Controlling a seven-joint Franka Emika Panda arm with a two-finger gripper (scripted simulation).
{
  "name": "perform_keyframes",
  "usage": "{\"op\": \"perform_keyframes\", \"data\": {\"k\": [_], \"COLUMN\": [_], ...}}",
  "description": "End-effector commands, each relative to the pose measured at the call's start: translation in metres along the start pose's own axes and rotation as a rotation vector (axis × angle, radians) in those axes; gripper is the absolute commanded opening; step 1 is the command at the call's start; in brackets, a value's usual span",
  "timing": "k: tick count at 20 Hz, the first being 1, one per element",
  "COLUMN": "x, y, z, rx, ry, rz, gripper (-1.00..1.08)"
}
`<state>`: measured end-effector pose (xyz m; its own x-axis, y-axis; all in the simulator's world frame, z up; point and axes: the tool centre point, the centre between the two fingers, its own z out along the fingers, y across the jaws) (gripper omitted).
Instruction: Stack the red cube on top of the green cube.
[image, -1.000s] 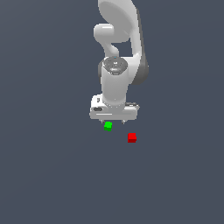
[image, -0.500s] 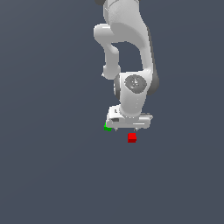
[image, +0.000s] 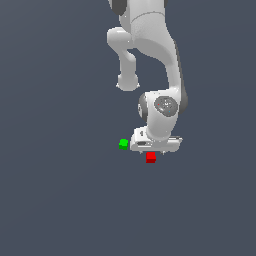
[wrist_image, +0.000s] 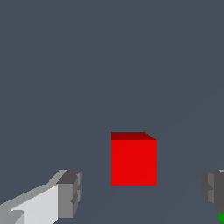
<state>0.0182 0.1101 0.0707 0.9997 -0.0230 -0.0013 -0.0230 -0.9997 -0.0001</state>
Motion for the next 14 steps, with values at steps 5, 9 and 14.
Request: {"op": "perform_keyframes", "data": {"k": [5,9,14], "x": [0.0,0.0,0.001], "y": [0.0,0.0,-0.001], "z": [0.006,0.022,0.045], "rx": [0.0,0.0,0.0], "ry": [0.0,0.001,0.001], "rz": [0.0,0.001,0.001], "gripper": [1.0,1.0,1.0]}}
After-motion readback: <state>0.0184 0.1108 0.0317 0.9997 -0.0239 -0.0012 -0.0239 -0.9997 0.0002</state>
